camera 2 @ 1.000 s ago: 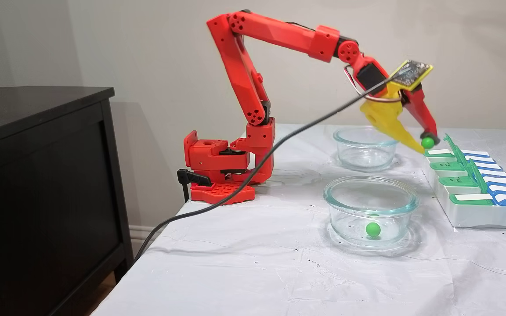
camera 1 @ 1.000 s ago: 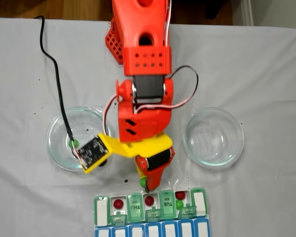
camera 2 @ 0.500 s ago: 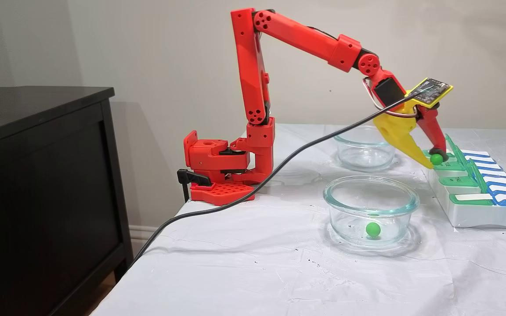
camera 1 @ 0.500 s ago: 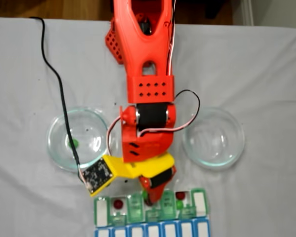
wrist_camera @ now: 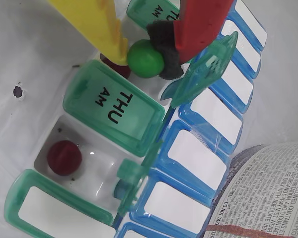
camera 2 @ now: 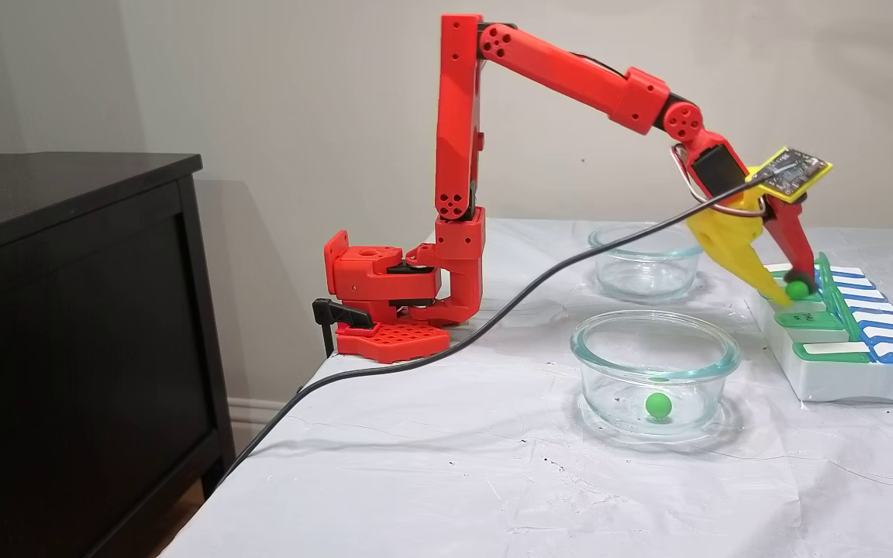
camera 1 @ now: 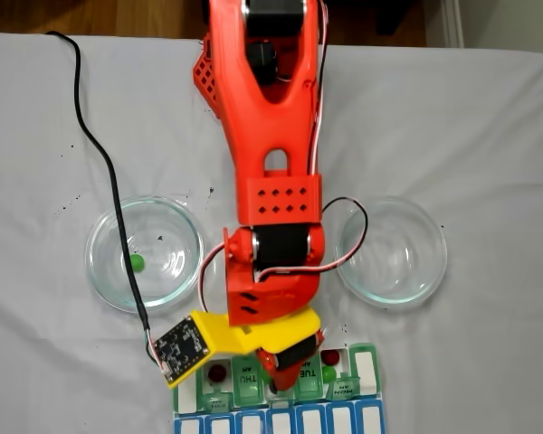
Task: Sort medicines into box.
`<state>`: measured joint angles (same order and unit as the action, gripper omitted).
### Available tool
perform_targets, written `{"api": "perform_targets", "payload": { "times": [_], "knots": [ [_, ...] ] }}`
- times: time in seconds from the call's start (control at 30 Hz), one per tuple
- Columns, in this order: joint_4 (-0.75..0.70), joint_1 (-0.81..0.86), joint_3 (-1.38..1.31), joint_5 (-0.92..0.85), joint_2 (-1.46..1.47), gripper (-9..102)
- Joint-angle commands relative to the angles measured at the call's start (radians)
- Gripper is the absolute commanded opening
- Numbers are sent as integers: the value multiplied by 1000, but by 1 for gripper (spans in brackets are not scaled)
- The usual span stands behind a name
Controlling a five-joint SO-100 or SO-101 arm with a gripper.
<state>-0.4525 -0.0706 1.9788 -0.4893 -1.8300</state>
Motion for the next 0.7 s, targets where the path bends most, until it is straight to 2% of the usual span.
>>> {"api": "perform_targets", "payload": {
  "times": [0.0,0.07,0.13,0.27,0.53,0.67],
  "knots": [
    [-11,-29,-103,3,-43,0],
    [6,-31,-77,0,-64,2],
    [9,-31,-58,3,-80,15],
    [-2,-31,-55,17,-80,21],
    [-38,-20,-60,12,-101,21],
    [-137,18,-80,-12,-161,20]
  ]
}}
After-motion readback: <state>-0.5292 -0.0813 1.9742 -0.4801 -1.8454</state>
